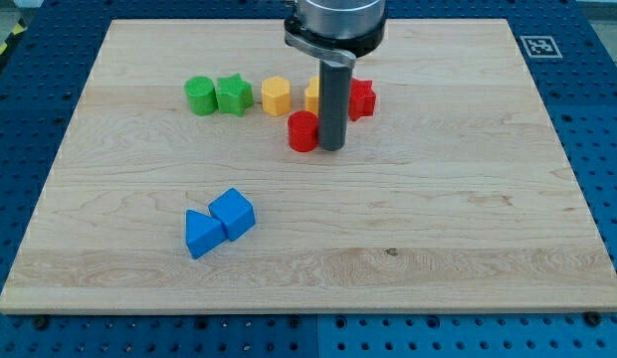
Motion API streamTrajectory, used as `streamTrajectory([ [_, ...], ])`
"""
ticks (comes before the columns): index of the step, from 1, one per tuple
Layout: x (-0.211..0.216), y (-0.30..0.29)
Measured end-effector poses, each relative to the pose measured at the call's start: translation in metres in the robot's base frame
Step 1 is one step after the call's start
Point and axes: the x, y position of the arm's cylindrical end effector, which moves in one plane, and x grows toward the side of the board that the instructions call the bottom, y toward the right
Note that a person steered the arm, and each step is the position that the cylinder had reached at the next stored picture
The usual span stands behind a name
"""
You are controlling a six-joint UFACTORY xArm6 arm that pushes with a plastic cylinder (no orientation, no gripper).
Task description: Move the red circle diagonally to the heart
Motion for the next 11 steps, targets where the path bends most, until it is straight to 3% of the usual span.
streamTrajectory([
  [5,0.002,-0.019],
  [7,0.045,-0.019],
  [9,0.045,-0.146],
  [10,0.083,-0.191],
  [11,0.141,-0.193],
])
